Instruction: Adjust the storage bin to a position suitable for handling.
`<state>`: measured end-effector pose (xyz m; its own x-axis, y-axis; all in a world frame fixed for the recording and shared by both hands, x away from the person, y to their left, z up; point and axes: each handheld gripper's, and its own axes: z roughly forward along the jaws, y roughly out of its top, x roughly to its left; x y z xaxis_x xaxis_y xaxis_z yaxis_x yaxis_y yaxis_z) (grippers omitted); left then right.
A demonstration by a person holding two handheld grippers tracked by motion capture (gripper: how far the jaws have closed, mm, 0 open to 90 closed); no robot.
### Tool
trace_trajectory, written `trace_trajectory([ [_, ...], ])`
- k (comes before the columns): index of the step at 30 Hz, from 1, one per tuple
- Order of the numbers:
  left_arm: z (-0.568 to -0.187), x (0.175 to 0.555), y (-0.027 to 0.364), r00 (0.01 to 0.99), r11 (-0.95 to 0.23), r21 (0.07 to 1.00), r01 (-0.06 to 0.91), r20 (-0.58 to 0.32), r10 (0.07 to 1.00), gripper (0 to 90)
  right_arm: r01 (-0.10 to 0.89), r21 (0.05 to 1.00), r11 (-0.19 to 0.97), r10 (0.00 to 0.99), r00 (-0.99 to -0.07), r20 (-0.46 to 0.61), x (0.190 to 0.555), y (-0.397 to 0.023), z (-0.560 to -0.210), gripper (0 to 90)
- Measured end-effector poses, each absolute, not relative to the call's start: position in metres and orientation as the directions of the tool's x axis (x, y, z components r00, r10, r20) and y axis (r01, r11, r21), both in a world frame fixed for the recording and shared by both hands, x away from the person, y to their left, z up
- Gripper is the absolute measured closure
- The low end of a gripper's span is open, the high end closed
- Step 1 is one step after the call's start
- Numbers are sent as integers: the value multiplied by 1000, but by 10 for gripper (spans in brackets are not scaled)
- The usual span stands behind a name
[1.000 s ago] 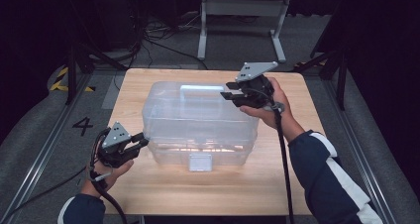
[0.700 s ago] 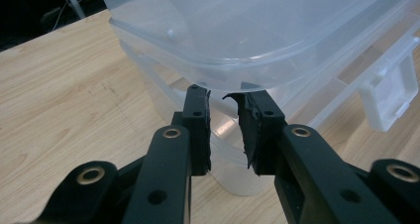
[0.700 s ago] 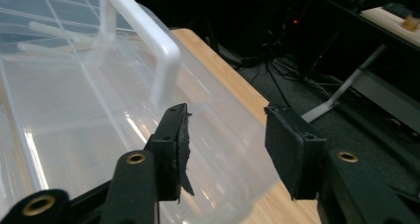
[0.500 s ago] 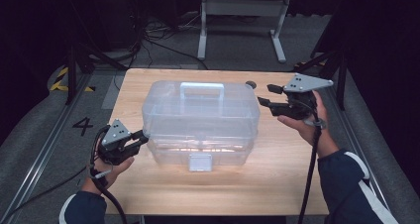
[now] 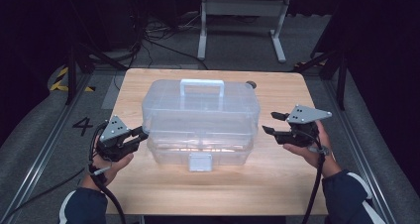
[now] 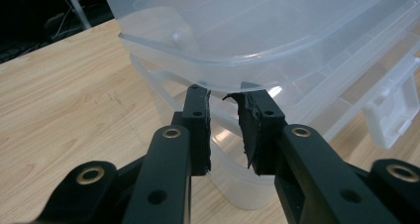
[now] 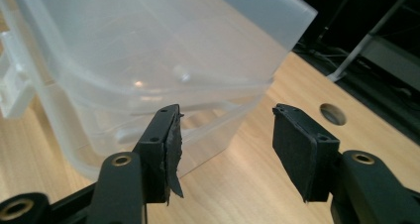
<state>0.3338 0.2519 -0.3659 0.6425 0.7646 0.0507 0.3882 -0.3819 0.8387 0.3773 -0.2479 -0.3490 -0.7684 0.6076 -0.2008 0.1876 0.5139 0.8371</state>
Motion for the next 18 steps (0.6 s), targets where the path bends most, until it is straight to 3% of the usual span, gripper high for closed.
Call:
trace_trajectory([
  [9, -361, 338, 250, 638, -385, 836, 391, 55, 768, 743, 204, 841, 502, 600, -782, -168, 378, -240, -372, 450],
  [18, -358, 339, 249, 639, -393, 835, 385, 67, 766, 736, 174, 878, 446, 617, -771, -160, 380, -235, -366, 472],
])
